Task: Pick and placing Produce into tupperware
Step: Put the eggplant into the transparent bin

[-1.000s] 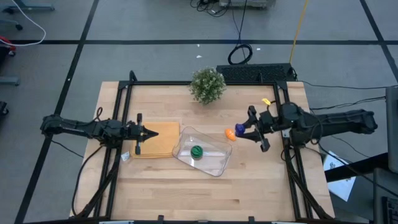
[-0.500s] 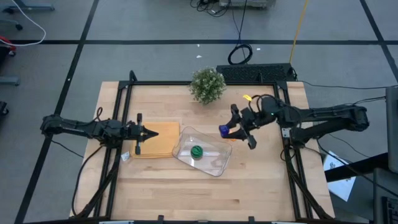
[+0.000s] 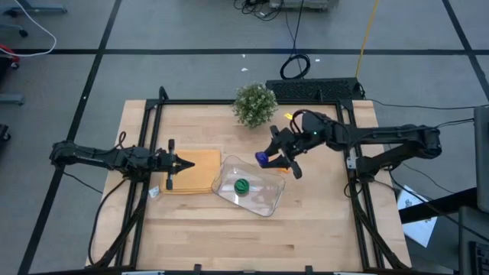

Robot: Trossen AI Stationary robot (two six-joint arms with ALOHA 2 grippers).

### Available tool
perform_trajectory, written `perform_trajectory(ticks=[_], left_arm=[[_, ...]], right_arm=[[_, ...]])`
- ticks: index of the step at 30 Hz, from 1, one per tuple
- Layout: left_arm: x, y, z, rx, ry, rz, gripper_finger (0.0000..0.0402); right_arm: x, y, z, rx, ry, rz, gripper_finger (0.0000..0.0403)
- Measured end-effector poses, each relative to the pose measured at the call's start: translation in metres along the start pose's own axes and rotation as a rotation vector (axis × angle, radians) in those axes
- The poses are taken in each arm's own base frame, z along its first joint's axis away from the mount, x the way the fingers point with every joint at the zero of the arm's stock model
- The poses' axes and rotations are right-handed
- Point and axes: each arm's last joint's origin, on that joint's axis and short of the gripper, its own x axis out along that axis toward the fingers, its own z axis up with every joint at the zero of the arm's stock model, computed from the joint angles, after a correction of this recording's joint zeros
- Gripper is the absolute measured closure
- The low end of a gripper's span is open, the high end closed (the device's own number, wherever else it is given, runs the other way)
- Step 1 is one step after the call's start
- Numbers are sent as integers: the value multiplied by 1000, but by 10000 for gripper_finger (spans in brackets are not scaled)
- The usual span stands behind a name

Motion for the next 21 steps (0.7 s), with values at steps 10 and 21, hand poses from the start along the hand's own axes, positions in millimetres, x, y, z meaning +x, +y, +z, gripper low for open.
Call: perform_trajectory(ticks=[10, 21], left_arm=[[0, 0, 0, 2, 1, 1, 398], [0, 0, 0, 3, 1, 0, 398]], right_arm=[[7, -12, 13, 110, 141, -53, 280], [31, -27, 15, 257, 418, -95, 280]])
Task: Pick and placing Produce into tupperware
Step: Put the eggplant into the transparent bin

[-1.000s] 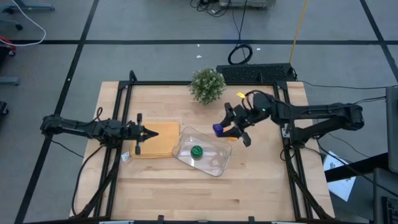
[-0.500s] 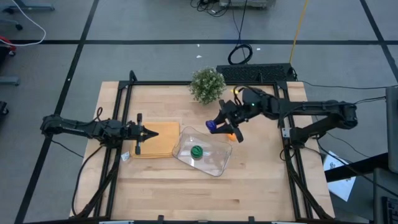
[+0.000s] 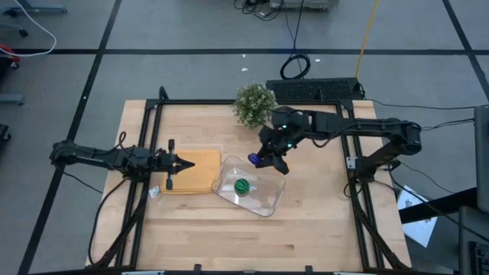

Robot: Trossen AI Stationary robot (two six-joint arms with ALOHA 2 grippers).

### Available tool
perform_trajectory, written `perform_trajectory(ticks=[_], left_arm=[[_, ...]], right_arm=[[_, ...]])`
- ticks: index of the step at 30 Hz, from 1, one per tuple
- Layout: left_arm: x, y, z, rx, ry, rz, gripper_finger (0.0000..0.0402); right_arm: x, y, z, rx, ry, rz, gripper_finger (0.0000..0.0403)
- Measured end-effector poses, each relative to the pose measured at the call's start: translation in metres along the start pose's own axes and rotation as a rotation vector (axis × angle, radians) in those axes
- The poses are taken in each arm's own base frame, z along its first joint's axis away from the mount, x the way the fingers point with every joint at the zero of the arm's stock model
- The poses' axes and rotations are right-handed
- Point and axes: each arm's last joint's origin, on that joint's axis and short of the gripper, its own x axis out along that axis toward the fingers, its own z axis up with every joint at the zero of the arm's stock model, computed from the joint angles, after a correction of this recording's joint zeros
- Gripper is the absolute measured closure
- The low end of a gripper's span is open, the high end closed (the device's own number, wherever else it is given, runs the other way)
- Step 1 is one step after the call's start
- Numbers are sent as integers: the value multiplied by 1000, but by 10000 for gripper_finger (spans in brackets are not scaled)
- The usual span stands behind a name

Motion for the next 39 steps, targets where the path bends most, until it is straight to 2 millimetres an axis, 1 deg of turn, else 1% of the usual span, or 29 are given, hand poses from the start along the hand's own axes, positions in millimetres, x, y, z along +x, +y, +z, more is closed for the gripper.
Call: perform_trajectory(ticks=[3, 8, 11, 17, 22, 28, 33, 39], left_arm=[[0, 0, 0, 0, 0, 0, 398], [0, 0, 0, 0, 0, 0, 398], [0, 0, 0, 0, 0, 0, 398], [0, 0, 0, 0, 1, 0, 398], [0, 0, 0, 0, 0, 0, 398], [0, 0, 0, 1, 1, 0, 398], [0, 0, -1, 1, 6, -1, 398], [0, 0, -1, 12, 9, -1, 398]], right_arm=[[7, -3, 1, 32, 75, -32, 280], [16, -7, -2, 80, 183, -180, 280], [23, -8, -5, 100, 215, -257, 280], [35, -5, -11, 118, 264, -300, 280], [46, -9, -17, 183, 313, -314, 280], [50, -12, -21, 279, 337, -338, 280], [51, -11, -18, 329, 296, -339, 280], [54, -7, -18, 347, 283, -340, 280]])
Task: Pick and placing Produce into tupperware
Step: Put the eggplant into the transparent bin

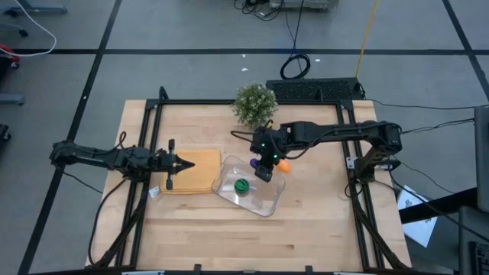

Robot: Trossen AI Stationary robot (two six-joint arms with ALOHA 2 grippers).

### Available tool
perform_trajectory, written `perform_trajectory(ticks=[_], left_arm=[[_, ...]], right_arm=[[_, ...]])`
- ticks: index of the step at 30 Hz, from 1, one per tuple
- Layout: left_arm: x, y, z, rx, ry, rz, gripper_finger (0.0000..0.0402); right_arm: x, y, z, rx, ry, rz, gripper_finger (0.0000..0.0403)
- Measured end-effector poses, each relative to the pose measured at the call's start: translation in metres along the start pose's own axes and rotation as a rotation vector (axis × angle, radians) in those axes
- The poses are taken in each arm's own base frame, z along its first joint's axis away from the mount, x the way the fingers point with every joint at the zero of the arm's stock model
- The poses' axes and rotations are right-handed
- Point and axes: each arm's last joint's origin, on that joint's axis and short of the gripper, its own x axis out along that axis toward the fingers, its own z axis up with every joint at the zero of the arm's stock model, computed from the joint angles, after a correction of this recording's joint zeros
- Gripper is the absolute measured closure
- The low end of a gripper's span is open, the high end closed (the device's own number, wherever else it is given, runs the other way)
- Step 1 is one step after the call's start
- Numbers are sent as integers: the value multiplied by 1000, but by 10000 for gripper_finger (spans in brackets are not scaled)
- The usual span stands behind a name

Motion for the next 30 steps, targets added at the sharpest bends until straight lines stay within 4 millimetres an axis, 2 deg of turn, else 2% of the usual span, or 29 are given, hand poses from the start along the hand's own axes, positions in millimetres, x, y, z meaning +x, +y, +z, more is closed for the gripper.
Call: perform_trajectory(ticks=[4, 13, 30], left_arm=[[0, 0, 0, 4, 0, 0, 398], [0, 0, 0, 4, -1, 0, 398], [0, 0, 0, 4, -3, 0, 398]], right_arm=[[9, 5, -3, -1, 17, -15, 283], [46, 15, -11, -26, 111, -27, 287], [87, 8, -15, -27, 192, -64, 288]])
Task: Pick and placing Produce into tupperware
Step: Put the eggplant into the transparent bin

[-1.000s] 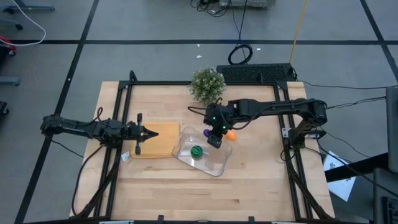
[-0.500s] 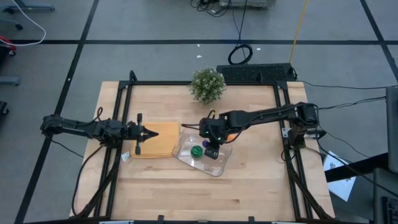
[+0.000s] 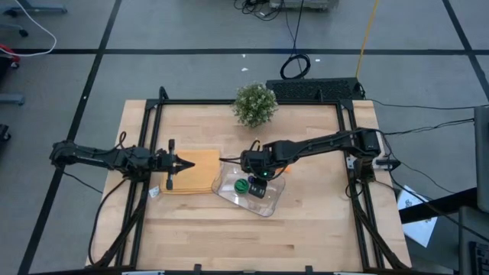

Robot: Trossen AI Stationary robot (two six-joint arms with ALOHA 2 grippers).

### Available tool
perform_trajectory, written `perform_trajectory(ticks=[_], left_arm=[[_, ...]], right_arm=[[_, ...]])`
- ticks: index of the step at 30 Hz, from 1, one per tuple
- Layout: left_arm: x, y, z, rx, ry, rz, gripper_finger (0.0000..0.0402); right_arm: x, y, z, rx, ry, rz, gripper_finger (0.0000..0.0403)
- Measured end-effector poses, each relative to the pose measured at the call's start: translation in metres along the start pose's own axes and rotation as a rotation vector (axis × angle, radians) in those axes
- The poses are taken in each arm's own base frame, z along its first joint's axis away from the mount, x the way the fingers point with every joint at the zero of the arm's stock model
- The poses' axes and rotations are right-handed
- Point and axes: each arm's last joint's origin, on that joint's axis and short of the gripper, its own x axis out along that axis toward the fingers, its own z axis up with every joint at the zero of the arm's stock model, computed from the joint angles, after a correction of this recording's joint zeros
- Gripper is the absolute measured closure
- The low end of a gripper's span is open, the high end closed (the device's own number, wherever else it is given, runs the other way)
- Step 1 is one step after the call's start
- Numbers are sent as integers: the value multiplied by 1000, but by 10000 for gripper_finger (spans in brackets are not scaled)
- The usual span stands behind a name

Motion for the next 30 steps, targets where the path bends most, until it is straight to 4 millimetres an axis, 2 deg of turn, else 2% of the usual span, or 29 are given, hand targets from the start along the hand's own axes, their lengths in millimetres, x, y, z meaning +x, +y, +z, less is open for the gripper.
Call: perform_trajectory(ticks=[25, 30], left_arm=[[0, 0, 0, 9, 0, 0, 398], [0, 0, 0, 8, 0, 0, 398]], right_arm=[[2, -1, 4, 15, -35, -11, 288], [11, -4, 3, 13, -13, -51, 288]])
